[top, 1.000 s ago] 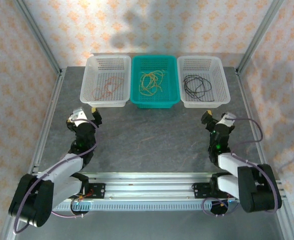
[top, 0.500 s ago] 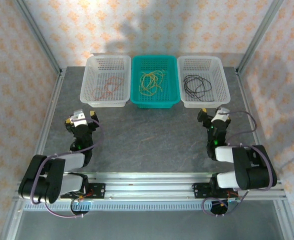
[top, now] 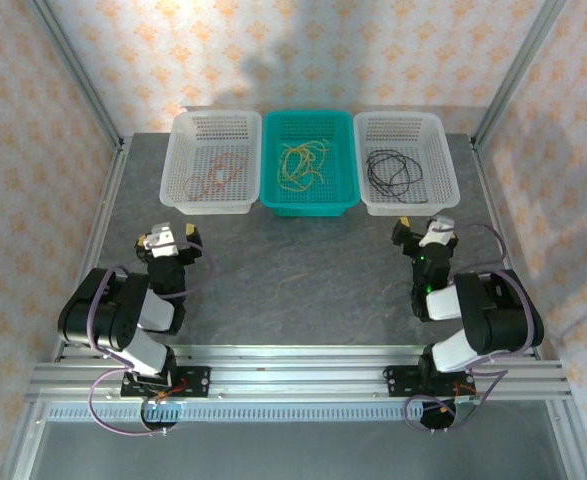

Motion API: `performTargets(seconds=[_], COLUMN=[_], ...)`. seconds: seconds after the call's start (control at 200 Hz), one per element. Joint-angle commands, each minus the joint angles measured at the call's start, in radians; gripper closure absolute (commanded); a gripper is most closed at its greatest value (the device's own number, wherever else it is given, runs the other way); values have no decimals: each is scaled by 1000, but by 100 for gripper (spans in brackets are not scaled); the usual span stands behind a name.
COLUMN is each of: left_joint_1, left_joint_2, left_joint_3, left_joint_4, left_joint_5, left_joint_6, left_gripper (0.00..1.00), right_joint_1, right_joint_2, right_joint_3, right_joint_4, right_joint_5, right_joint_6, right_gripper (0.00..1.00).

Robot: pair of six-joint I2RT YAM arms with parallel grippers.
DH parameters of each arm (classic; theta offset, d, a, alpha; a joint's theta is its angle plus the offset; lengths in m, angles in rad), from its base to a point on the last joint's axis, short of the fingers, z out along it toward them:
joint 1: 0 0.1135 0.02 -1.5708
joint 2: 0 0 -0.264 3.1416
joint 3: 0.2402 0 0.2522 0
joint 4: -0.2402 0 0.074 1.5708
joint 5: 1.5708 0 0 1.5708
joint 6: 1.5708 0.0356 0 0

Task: Untangle the cables

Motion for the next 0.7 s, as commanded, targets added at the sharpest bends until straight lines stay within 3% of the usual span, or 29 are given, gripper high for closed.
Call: performTargets(seconds=[0.0, 0.08, 0.27, 0.471, 0.696], left_joint_1=[27, 39, 35, 33, 51], left_joint_2=[-25, -4, -14, -10, -11], left_joint_3=[92, 71, 70, 78, 93], left_joint_4=[-133, -46, -65, -76, -107], left_joint_5=[29, 32, -18, 115, 142], left_joint_6=[-35, -28, -44, 5, -13], left_gripper=[0, 0, 1, 0, 0], right_joint_1=[-10, -22, -22, -22, -22], right_joint_2=[9, 11, 9, 9, 10], right_joint_3=[40, 39, 35, 35, 35], right_joint_4=[-12, -7, 1, 4, 4], right_joint_5=[5, -18, -20, -19, -20], right_joint_6=[-5, -1, -4, -4, -3], right_gripper=[0, 0, 0, 0, 0])
